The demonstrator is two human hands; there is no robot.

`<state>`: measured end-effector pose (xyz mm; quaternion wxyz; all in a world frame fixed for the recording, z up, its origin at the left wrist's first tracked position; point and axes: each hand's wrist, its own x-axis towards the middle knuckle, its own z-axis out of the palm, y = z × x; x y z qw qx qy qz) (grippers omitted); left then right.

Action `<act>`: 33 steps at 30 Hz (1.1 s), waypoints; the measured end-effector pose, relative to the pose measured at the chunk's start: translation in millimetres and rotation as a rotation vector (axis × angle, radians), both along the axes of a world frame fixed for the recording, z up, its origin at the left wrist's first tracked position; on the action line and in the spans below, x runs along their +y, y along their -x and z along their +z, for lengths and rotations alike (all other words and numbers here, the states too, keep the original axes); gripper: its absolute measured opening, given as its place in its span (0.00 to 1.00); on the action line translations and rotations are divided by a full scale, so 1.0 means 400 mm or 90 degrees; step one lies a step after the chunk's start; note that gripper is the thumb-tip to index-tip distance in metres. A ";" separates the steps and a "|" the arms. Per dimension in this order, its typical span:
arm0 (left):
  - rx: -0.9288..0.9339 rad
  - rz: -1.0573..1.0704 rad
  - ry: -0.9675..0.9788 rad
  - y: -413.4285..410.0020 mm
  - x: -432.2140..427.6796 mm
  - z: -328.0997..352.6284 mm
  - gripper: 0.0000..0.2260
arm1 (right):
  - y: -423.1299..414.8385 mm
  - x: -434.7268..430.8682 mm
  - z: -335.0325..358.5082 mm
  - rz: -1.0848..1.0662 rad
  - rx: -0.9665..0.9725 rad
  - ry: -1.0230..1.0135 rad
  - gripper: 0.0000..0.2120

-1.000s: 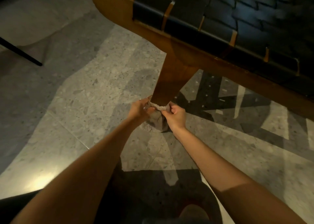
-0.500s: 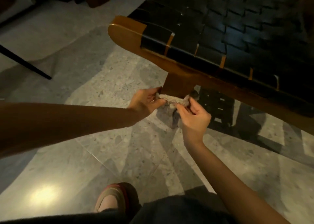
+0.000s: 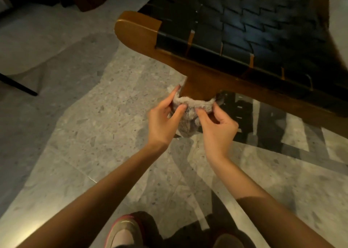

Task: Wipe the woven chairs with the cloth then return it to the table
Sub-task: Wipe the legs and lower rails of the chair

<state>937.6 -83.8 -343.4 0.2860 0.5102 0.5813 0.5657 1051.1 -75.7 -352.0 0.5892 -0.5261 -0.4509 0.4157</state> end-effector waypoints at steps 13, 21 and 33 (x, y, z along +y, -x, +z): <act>0.217 -0.002 0.290 0.114 0.011 -0.271 0.25 | 0.029 0.024 -0.277 0.185 -0.246 0.198 0.07; 0.061 -0.027 0.113 -0.013 -0.090 -0.163 0.16 | -0.186 -0.076 -0.108 0.107 0.038 0.204 0.07; -0.320 -0.276 0.371 -0.154 -0.050 0.018 0.27 | -0.220 -0.099 0.088 0.037 0.330 0.163 0.08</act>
